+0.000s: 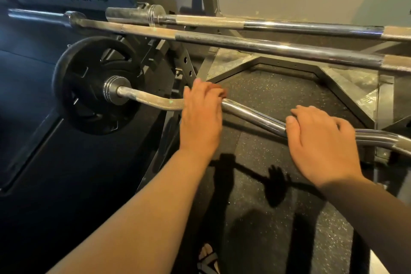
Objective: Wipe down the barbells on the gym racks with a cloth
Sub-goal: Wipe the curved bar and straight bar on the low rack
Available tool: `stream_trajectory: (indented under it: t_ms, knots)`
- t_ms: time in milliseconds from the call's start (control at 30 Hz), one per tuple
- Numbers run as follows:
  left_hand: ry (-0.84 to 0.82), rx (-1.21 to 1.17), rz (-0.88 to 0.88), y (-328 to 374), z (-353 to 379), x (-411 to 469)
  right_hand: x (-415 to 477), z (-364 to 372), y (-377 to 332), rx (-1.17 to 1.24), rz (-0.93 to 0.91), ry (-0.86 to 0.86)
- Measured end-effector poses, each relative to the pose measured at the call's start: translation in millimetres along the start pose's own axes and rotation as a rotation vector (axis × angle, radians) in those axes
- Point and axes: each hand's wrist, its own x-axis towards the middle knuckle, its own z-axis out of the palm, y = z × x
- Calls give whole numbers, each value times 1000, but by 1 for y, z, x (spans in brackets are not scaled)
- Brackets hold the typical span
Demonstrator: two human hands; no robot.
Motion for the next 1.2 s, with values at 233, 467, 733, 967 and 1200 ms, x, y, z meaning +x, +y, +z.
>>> stream_trajectory:
  t_ms: [233, 467, 733, 967, 1200]
  knots:
    - [72, -20, -207, 26, 10, -4, 25, 14, -41, 84, -3, 42]
    - [-11, 25, -94, -50, -32, 0, 55, 36, -117, 104, -203, 86]
    - [72, -98, -102, -50, -19, -5, 65, 58, -133, -42, -180, 116]
    - [-45, 149, 50, -77, -31, 6, 66, 57, -136, -86, -156, 81]
    - [-118, 293, -78, -57, -31, 47, 71, 60, -140, -139, -102, 80]
